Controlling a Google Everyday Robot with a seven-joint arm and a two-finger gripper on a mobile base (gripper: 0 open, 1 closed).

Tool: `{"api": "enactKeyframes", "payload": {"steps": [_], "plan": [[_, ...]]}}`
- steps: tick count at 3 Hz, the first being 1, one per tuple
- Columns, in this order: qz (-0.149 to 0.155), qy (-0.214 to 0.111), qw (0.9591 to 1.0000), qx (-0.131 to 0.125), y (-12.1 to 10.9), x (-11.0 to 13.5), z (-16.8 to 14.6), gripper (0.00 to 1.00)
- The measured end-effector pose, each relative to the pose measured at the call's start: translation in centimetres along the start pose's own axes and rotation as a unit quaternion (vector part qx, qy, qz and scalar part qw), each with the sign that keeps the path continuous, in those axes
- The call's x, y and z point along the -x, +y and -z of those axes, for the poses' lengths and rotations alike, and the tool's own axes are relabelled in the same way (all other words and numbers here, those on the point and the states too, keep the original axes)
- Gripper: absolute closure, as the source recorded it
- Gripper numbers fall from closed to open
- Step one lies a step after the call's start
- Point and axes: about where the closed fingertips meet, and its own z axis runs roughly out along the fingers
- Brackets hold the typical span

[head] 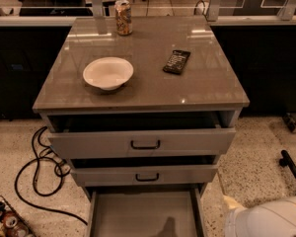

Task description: Close bottom drawer

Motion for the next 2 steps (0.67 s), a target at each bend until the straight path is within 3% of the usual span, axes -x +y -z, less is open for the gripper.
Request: {"api": "enactKeyframes", "payload": {"steps": [1,2], "plan": [[-0.019,-0.025,0.9988,0.037,-1.6,0.0,-6.8,0.0],[-0.013,-0.031,0.9985,0.043,-1.4,0.5,-11.3,0.0]]}}
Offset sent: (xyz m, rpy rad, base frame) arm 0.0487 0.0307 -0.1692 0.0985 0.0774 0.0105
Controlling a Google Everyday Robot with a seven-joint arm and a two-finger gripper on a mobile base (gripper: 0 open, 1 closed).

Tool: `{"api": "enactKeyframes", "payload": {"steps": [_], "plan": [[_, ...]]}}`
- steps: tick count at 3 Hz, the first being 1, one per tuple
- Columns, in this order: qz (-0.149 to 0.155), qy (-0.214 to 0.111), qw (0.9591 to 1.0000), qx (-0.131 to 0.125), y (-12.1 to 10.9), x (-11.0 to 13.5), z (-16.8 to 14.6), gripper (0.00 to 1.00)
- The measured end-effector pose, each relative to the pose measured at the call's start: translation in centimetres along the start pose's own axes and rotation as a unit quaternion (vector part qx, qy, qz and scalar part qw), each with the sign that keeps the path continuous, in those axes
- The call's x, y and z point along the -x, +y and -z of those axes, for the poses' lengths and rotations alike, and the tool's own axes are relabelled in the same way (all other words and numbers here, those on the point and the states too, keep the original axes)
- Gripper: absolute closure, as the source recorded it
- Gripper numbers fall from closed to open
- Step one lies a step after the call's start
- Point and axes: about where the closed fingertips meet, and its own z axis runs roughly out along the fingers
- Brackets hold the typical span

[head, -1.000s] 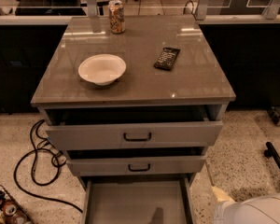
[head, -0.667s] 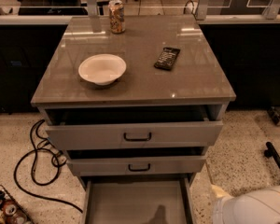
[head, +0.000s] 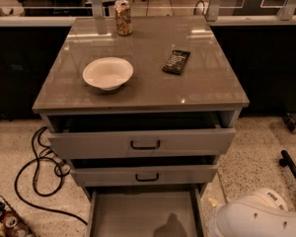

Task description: Close bottom drawer

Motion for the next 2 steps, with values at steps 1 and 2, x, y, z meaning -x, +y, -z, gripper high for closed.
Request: {"api": "enactKeyframes", "payload": {"steps": [1,2], "plan": [[0.025,-0.01,0.9996,-0.011,0.6,-0.1,-2.7,0.0],[0.056,-0.015,0.9982,-0.014,1.5,-0.5,-4.3,0.0]]}}
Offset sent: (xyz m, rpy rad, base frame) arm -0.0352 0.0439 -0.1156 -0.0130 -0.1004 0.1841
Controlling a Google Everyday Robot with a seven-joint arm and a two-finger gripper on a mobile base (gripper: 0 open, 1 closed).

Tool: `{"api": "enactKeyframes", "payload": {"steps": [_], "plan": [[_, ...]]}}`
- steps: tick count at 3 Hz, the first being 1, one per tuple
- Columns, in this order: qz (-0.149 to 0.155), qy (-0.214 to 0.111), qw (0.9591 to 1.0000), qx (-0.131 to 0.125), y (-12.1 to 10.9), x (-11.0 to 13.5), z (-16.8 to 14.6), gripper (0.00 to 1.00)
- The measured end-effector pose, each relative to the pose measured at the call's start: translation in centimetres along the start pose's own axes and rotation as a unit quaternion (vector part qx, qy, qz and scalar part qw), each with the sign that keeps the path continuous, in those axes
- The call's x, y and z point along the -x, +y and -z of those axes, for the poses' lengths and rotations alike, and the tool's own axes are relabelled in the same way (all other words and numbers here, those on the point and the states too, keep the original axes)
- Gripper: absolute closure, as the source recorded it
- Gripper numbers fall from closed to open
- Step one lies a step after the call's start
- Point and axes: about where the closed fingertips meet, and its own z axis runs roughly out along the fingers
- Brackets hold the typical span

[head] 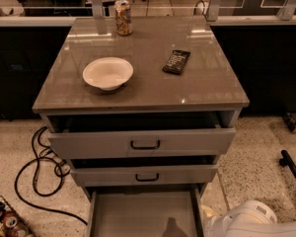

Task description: Close bottom drawer

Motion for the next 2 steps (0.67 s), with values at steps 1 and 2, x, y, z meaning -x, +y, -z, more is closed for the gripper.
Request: {"api": "enactKeyframes", "payload": {"steps": [1,2], "plan": [[0.026,0.003,0.9996,-0.005,-0.16,-0.18,-0.19,0.0],[0.028,0.004,0.9996,-0.004,-0.21,-0.11,-0.32,0.0]]}}
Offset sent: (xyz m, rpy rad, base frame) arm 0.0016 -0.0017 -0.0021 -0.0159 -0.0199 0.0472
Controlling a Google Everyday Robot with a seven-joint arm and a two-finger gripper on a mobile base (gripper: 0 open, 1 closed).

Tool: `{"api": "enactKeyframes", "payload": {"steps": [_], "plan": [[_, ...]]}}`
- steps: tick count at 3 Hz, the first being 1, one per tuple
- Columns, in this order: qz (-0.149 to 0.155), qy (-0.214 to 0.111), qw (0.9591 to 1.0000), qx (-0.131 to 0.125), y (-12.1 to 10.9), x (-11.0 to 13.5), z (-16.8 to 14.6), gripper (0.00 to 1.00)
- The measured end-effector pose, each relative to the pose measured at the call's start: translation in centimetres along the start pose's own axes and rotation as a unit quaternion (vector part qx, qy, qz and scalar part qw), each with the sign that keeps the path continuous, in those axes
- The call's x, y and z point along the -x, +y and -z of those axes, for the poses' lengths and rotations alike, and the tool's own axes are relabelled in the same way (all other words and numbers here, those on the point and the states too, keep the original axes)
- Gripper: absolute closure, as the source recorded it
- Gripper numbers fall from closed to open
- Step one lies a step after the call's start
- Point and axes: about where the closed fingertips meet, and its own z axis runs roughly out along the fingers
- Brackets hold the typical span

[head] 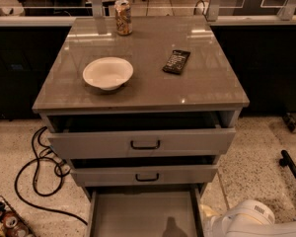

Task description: Close bottom drawer

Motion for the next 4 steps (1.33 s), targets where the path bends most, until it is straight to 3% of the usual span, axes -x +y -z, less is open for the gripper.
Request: {"api": "enactKeyframes", "payload": {"steps": [1,2,4], "plan": [[0.021,-0.001,0.9996,0.018,0.2,0.6,-2.4,0.0],[0.021,0.0,0.999,0.039,2.1,1.0,-5.4,0.0],[-0.003,0.004,0.998,0.063,7.4,3.2,-12.2,0.0]]}}
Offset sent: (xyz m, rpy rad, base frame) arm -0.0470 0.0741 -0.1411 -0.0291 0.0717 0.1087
